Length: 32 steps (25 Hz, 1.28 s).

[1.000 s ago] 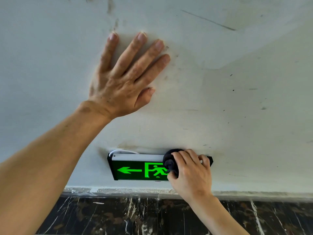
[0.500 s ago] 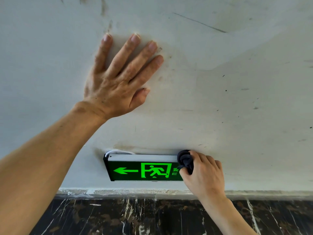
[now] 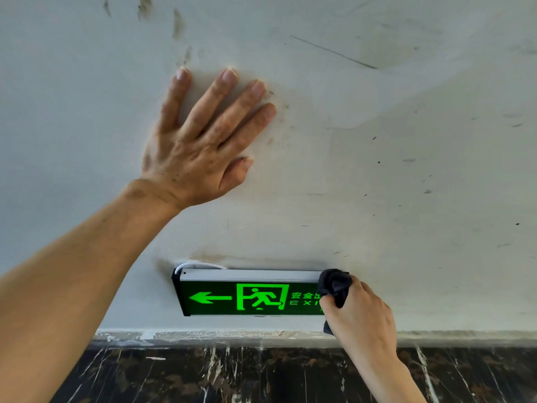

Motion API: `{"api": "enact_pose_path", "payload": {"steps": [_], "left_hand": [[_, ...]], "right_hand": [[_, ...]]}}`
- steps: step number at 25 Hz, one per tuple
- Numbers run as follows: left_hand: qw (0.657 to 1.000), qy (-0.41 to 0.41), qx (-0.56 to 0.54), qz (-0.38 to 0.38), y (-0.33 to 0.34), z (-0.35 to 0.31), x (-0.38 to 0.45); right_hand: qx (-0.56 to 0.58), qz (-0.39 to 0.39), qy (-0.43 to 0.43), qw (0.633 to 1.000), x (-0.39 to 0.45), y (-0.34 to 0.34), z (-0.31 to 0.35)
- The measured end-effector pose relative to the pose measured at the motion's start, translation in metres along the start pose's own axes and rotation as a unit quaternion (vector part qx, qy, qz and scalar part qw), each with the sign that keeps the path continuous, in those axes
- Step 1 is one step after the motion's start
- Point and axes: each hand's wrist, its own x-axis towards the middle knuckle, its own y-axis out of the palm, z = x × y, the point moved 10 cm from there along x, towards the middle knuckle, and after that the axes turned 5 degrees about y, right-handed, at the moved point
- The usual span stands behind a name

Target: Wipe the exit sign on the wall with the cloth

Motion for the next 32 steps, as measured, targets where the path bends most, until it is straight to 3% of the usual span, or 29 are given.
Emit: {"api": "enact_pose_path", "payload": {"steps": [3,7,12,14,18,22,32], "left_hand": [[1.0,-0.001,-0.001,0.005,0.001,0.001,0.001],[1.0,0.001,0.008,0.003,0.001,0.0,0.0],[1.0,0.002,0.016,0.007,0.003,0.0,-0.001],[1.0,0.005,0.023,0.004,0.003,-0.001,-0.001],[0.999,0.009,0.03,0.005,0.003,-0.003,0.001],[0.999,0.015,0.038,0.005,0.001,-0.005,0.001],[0.999,0.017,0.046,-0.007,0.001,-0.007,0.001]], "right_hand": [[-0.005,0.087,0.013,0.996,-0.018,0.02,-0.017],[0.103,0.157,0.13,0.974,-0.034,0.041,-0.068],[0.371,0.082,0.241,0.893,-0.023,0.038,-0.116],[0.42,0.05,0.24,0.874,-0.013,0.034,-0.12],[0.463,0.0,0.174,0.869,0.01,0.02,-0.106],[0.491,0.007,0.124,0.862,0.022,0.028,-0.09],[0.441,0.015,0.139,0.887,0.021,0.073,-0.1]]}}
